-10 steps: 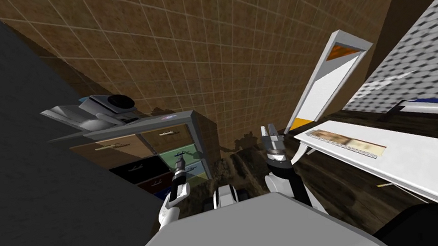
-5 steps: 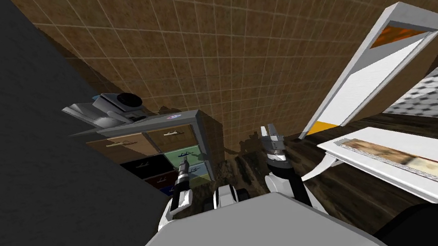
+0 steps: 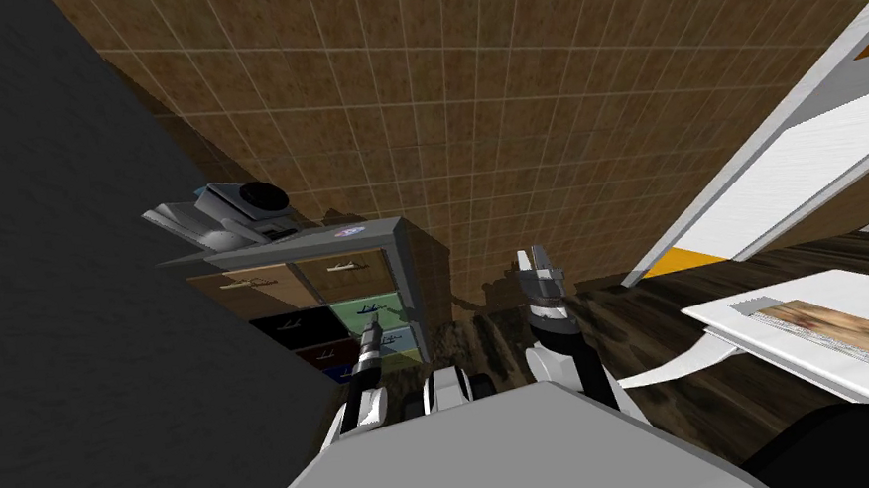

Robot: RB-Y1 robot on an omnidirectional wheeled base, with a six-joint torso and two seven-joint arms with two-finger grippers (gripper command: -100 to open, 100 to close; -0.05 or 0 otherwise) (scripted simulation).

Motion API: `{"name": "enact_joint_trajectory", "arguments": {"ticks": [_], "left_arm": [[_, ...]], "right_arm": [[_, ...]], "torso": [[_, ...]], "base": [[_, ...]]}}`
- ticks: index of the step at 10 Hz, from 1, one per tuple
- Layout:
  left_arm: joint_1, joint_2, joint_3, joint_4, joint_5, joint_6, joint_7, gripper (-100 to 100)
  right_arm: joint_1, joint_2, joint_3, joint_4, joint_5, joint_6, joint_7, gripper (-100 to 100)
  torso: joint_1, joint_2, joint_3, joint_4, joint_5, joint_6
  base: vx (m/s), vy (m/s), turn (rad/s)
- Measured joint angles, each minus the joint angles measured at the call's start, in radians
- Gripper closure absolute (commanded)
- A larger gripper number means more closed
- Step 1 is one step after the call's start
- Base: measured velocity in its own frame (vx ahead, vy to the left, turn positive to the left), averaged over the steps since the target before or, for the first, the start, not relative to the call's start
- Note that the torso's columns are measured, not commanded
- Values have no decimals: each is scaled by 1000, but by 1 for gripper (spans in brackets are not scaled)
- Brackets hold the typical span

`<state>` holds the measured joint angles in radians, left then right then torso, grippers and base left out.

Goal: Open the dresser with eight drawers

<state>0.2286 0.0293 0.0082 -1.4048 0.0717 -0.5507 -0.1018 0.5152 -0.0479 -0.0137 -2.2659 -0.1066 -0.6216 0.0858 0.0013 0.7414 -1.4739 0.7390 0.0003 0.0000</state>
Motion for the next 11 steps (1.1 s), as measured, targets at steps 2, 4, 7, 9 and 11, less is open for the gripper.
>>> {"name": "enact_joint_trajectory", "arguments": {"ticks": [2,4,7,9,11], "left_arm": [[-6,41,-1,-4,0,8,2,-100],[-12,75,-4,-10,1,19,5,-100],[-32,89,-15,-36,2,70,19,-100],[-43,84,-23,-48,2,100,27,-100],[-60,89,-29,-59,2,134,34,-100]], "right_arm": [[0,0,0,0,0,0,0,0],[0,0,0,0,0,0,0,0],[0,0,0,0,0,0,0,0],[0,0,0,0,0,0,0,0],[0,0,0,0,0,0,0,0]], "torso": [[0,-1,-1,0,0,0],[-1,-3,-2,-1,0,0],[-1,-3,-2,-1,0,0],[-2,-4,-2,-1,-1,0],[-2,-4,-2,-1,0,0]], "base": [[-13,18,-15],[-30,44,-16],[-48,66,-30],[-41,56,-26],[-41,52,-25]]}}
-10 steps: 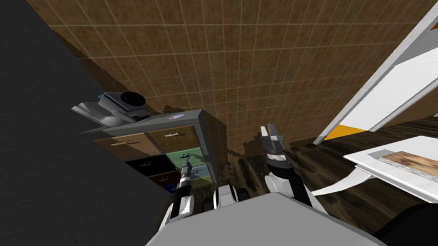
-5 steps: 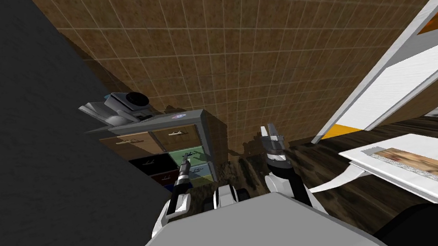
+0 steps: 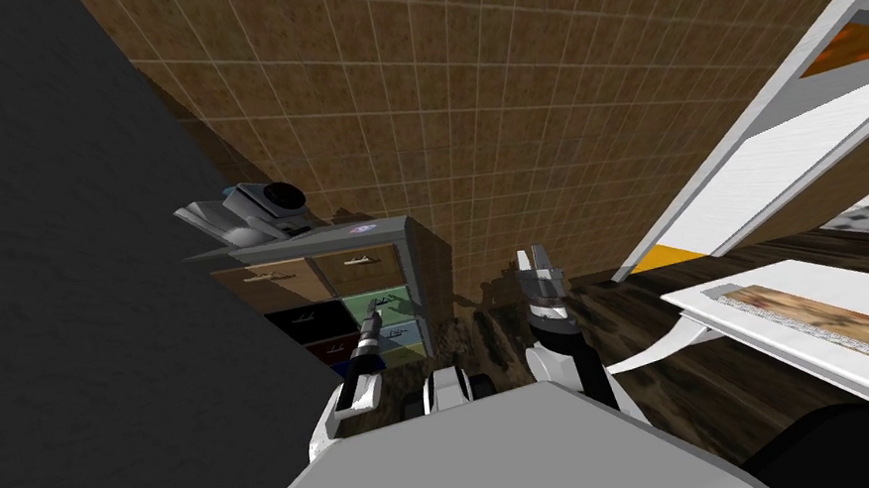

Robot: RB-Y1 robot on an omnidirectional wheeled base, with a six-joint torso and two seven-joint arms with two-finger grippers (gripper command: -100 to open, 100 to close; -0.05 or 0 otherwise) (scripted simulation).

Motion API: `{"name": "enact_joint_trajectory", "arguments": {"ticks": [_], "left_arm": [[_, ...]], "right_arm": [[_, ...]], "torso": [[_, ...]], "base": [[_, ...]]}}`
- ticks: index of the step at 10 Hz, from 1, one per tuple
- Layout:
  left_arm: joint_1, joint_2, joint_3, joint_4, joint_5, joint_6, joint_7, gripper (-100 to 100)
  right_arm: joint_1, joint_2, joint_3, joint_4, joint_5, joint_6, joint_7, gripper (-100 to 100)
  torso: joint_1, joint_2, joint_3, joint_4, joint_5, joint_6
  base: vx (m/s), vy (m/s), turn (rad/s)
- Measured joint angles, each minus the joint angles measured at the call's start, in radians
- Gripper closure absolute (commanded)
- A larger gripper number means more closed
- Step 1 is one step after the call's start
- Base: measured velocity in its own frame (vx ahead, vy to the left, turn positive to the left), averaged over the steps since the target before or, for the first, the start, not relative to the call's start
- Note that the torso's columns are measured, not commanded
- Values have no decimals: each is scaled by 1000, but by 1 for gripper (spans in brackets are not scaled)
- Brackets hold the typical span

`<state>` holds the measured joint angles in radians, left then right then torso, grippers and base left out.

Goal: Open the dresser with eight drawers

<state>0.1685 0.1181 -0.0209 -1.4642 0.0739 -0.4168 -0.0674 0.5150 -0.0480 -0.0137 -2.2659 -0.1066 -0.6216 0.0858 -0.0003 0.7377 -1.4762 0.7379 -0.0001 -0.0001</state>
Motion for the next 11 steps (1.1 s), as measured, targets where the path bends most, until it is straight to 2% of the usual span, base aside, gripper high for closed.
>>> {"name": "enact_joint_trajectory", "arguments": {"ticks": [2,4,6,7,11], "left_arm": [[-15,-7,-7,-11,0,35,8,-100],[-27,-39,-13,-18,0,68,15,-100],[-32,-40,-10,-31,2,85,15,-100],[-33,-40,-10,-34,2,90,15,100],[-19,-38,-17,-54,3,101,16,100]], "right_arm": [[0,0,0,0,0,0,0,0],[0,0,0,0,0,0,0,0],[0,0,0,0,0,0,0,0],[0,0,0,0,0,0,0,0],[0,0,0,0,0,0,0,0]], "torso": [[1,0,0,0,0,0],[0,0,0,0,0,0],[-1,-5,-3,-1,-1,0],[-1,-2,-2,-1,0,0],[-2,12,7,5,-2,0]], "base": [[-41,58,-27],[-27,33,-8],[58,2,-4],[6,0,1],[-161,-8,16]]}}
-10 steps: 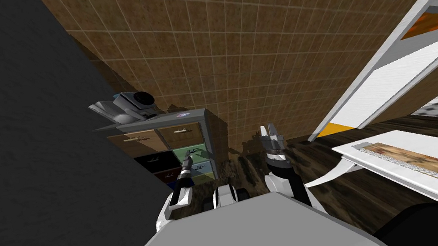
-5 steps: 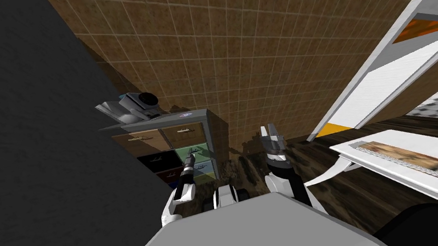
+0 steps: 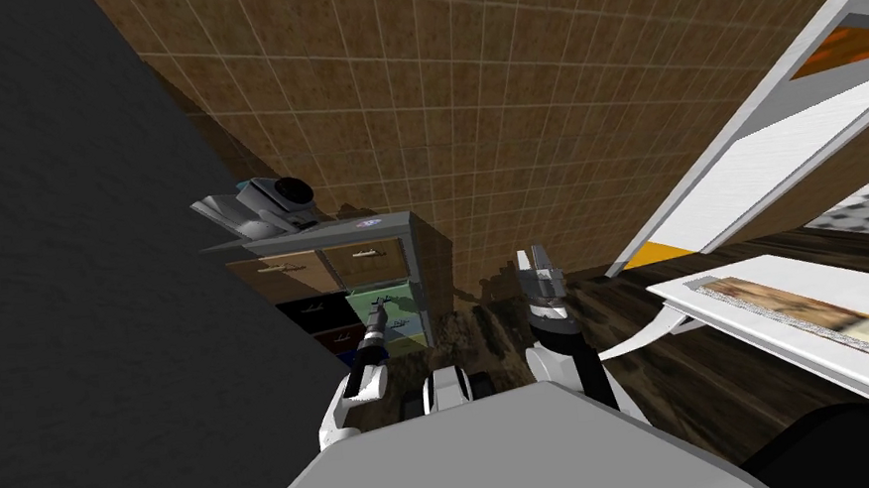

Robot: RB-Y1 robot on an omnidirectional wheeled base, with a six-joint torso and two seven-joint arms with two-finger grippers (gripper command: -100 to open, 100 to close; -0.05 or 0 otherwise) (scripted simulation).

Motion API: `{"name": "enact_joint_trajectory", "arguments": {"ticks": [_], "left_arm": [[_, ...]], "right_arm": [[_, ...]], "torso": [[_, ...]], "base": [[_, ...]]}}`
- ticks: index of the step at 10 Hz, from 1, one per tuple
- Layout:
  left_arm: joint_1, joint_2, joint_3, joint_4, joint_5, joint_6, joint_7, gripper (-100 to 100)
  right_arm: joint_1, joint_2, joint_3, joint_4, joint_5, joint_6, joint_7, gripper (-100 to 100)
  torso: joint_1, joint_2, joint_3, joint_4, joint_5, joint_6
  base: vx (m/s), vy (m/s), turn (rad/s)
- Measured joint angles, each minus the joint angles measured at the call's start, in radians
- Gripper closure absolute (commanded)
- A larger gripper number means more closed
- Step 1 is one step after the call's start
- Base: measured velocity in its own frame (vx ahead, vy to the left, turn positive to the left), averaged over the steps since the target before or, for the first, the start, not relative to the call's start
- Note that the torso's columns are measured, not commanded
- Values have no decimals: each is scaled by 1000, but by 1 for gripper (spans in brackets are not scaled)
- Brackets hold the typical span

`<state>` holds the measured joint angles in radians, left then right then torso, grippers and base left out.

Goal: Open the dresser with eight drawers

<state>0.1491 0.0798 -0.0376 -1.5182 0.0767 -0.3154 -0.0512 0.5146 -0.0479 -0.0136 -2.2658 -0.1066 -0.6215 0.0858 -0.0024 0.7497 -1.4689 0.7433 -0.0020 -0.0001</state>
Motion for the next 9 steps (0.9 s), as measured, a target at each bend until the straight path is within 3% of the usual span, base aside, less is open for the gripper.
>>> {"name": "enact_joint_trajectory", "arguments": {"ticks": [5,6,9], "left_arm": [[30,-1,-16,-26,0,12,0,100],[36,3,-19,-34,1,11,1,-100],[25,11,-14,-90,7,81,4,-100]], "right_arm": [[0,0,0,0,0,0,0,0],[0,0,0,0,0,0,0,0],[1,0,0,0,0,0,0,0]], "torso": [[0,-6,-4,-1,0,0],[1,-4,-3,0,0,-1],[2,-18,-11,-6,1,0]], "base": [[-151,-1,14],[-95,4,18],[-1,-9,15]]}}
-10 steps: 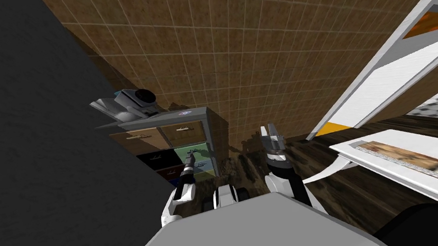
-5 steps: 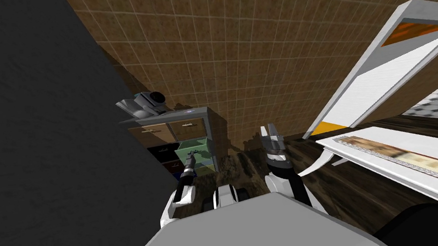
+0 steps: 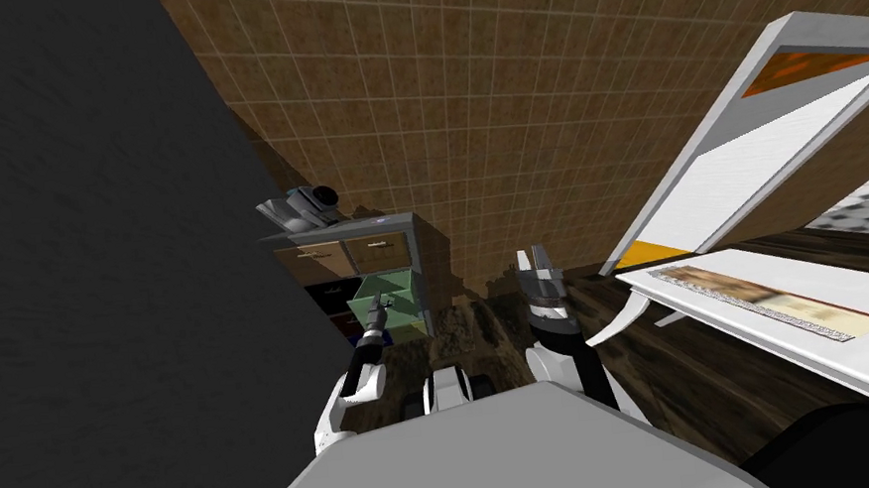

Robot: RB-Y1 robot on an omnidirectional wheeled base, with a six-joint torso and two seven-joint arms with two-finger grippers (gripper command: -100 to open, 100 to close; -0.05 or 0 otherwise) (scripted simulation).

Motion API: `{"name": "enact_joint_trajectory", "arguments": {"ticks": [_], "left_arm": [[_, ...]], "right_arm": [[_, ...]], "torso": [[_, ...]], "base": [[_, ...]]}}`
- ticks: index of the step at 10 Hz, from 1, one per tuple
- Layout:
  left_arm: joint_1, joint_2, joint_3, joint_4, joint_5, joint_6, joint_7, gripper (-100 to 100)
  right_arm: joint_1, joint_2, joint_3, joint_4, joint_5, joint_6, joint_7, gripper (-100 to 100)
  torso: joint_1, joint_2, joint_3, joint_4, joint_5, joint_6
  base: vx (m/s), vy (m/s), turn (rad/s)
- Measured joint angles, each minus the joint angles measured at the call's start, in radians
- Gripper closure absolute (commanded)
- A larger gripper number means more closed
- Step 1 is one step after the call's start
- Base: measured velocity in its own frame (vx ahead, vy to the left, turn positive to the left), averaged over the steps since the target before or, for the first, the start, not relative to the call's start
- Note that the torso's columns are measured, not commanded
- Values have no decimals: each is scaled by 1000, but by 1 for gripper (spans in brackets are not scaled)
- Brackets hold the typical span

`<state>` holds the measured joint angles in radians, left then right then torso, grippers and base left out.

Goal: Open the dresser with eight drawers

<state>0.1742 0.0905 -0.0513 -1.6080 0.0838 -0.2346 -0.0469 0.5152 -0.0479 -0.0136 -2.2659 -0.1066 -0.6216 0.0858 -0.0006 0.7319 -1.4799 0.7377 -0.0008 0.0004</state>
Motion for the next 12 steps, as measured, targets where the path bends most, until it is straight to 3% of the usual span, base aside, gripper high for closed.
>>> {"name": "enact_joint_trajectory", "arguments": {"ticks": [6,7,12], "left_arm": [[-15,11,8,-108,11,136,4,-100],[-15,12,8,-109,11,142,4,0],[-11,12,8,-103,11,146,5,0]], "right_arm": [[0,0,0,0,0,0,0,0],[0,0,0,0,0,0,0,0],[0,0,0,0,0,0,0,0]], "torso": [[-1,12,7,7,-2,-1],[-1,12,7,5,-1,-1],[0,7,4,1,0,0]], "base": [[-10,-7,8],[0,0,0],[0,0,0]]}}
